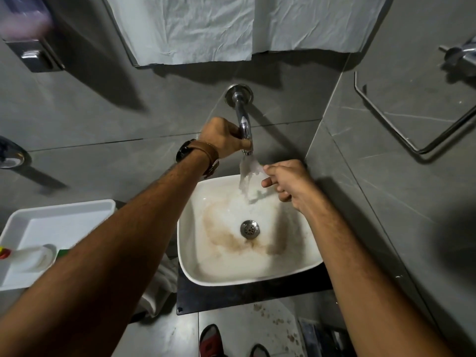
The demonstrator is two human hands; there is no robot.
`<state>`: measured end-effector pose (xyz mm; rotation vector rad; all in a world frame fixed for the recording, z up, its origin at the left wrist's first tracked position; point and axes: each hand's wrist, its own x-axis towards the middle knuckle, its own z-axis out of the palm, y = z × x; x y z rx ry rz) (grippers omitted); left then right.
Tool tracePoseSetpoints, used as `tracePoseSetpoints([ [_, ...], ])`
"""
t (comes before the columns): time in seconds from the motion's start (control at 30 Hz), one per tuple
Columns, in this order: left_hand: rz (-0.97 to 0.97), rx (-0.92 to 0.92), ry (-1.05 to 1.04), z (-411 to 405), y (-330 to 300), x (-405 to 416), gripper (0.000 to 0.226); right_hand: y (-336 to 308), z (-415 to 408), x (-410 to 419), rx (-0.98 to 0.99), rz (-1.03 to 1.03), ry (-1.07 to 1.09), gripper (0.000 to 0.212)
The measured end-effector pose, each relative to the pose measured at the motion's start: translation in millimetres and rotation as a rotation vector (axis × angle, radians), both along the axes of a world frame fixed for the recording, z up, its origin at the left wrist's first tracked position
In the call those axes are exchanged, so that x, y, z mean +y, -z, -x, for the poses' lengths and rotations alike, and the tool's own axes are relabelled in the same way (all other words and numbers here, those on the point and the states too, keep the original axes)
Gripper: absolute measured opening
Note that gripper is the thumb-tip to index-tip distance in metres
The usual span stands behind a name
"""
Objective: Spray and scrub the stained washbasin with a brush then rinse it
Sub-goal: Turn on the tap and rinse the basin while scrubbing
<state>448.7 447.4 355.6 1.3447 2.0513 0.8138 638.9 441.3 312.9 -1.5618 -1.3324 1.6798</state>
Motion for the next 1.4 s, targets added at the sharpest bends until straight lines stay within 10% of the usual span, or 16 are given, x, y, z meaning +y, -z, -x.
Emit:
tracePoseSetpoints([
  [0.27,-0.191,-0.337,-0.029,16.7,65.1,-36.1,0.056,98.4,0.0,-55.0,-0.357,0.079,-0.229,0.020],
  [0.5,-0.066,0.026,-0.439,54.3,218.6,-153.7,0.036,162.1,57.6,-146.9,-0.699,-0.209,-0.803,0.032],
  [0.83,-0.091,-0.304,-0.484,50.0,256.2,-188.1,0.038,197.2,159.4,-75.1,-0.649,-0.031,0.052,0.057],
  [1.0,-0.103,-0.253,-0.501,48.1,252.6,-186.0,0.039,175.3,174.3,-105.3,-0.544,-0.129,-0.428,0.039],
  [1.17,-0.085,-0.225,-0.512,49.6,254.8,-187.5,0.043,147.0,67.7,-107.9,-1.004,-0.184,-0.960,0.042],
  [1.4,-0.103,-0.186,-0.532,51.3,267.1,-189.0,0.042,127.3,-79.7,-36.0,-1.580,-0.352,-0.743,0.034],
])
